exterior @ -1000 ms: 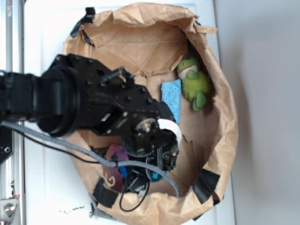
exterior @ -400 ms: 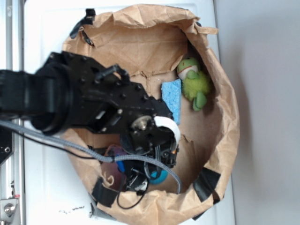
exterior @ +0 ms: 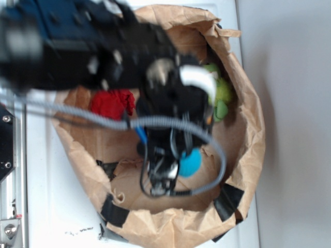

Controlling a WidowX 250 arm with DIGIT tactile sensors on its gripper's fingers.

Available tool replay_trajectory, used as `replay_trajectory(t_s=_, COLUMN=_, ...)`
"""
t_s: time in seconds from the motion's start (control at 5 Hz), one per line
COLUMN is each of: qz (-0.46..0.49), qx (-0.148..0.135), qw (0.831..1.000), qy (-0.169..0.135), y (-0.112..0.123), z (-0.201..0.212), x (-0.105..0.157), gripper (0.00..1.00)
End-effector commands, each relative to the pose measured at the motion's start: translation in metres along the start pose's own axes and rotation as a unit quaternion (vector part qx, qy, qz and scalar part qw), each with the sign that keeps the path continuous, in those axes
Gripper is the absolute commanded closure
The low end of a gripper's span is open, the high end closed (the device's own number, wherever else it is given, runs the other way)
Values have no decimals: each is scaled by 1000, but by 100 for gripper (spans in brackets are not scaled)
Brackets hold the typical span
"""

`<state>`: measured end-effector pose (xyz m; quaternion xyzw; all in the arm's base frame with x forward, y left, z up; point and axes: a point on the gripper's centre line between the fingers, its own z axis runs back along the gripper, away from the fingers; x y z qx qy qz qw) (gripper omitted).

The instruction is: Grab the blue ball.

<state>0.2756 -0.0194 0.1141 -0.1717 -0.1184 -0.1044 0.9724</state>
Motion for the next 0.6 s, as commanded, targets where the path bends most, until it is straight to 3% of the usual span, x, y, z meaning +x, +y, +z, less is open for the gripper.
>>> replay_trajectory(t_s=0.0, qz=1, qx=126, qw=992, qy=-17, y=13, z=83, x=3, gripper=100)
replay_trajectory(t_s=0.2, qz=2, qx=145, qw=989, qy=-29, y=21, z=101, x=-4, gripper=100)
replay_trajectory(t_s=0.4, qz=-26, qx=132, qw=988, qy=-79, y=20, z=99, x=-9, gripper=100)
